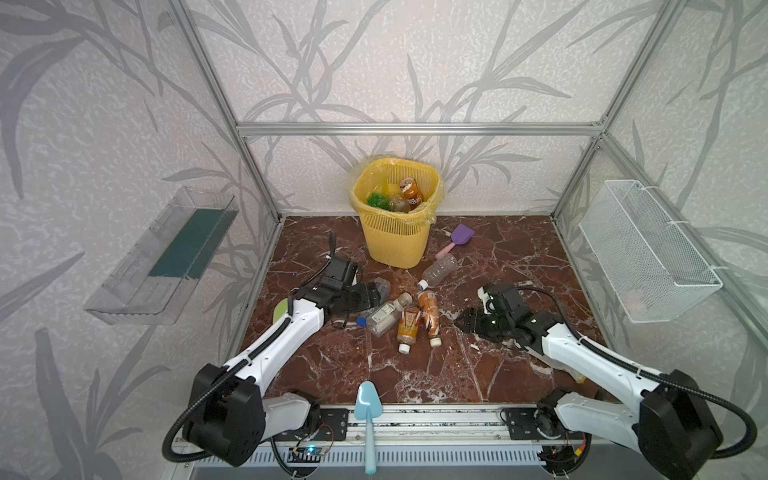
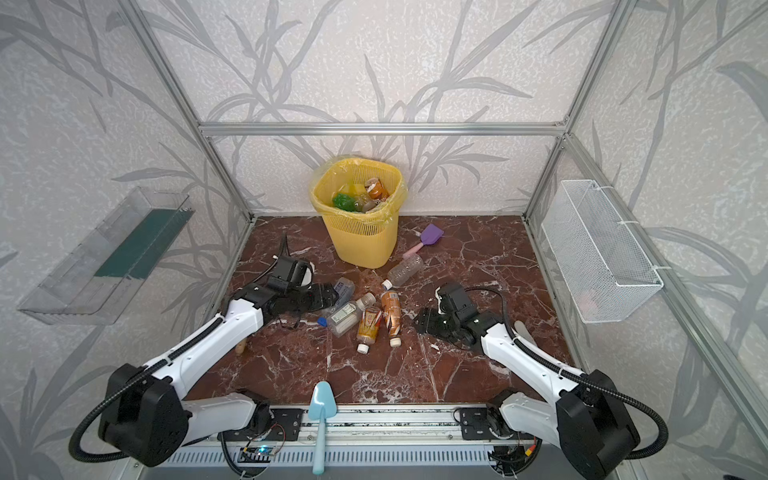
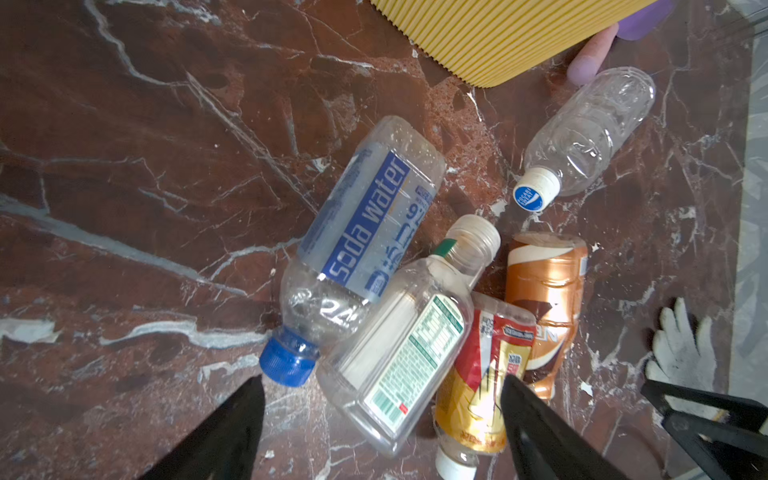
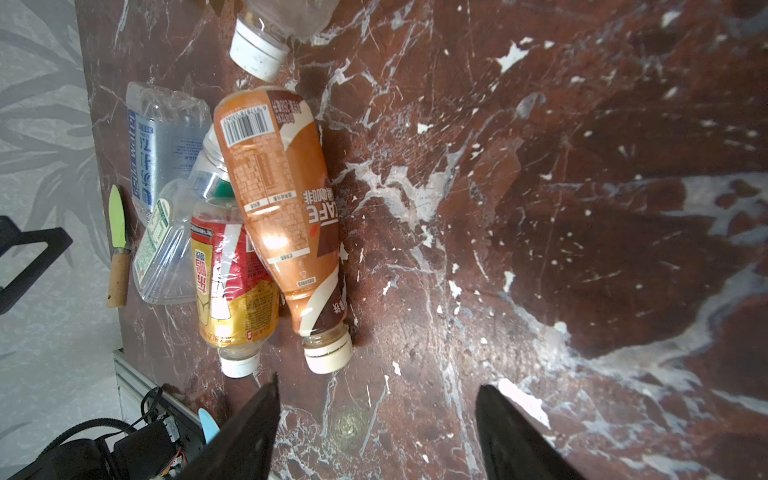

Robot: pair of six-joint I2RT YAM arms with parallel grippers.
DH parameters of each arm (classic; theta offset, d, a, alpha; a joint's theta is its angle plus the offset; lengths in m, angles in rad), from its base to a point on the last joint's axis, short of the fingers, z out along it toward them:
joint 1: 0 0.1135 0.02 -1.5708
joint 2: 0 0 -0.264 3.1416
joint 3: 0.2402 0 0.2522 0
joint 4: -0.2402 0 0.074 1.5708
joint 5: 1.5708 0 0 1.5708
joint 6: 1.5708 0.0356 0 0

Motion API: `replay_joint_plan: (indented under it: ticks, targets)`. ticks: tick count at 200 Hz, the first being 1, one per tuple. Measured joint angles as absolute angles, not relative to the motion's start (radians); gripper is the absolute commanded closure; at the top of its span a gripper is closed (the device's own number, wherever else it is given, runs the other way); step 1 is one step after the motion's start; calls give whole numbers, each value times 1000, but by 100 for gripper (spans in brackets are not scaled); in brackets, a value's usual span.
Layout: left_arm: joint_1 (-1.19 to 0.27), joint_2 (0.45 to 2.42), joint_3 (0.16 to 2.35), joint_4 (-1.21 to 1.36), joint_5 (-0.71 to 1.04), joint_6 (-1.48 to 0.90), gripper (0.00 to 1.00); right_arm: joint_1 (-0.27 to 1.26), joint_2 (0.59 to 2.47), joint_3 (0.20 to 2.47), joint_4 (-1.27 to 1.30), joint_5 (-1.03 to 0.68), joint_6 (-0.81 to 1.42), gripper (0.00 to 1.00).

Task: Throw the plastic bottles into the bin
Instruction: 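Lower the left gripper onto the blue-capped soda water bottle and close it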

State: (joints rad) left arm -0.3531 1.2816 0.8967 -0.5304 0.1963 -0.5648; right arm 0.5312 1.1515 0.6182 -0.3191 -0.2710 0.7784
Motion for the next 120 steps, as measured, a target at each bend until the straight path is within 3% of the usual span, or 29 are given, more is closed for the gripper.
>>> replay_joint_plan:
  ticks: [45, 120]
  targets:
    - [-353, 1394, 909, -488, 166, -559, 4, 531, 1118, 603, -320, -270, 778, 25]
    - [-373, 1565, 985, -443, 109, -559, 12, 531, 1109, 590, -319, -270, 780, 25]
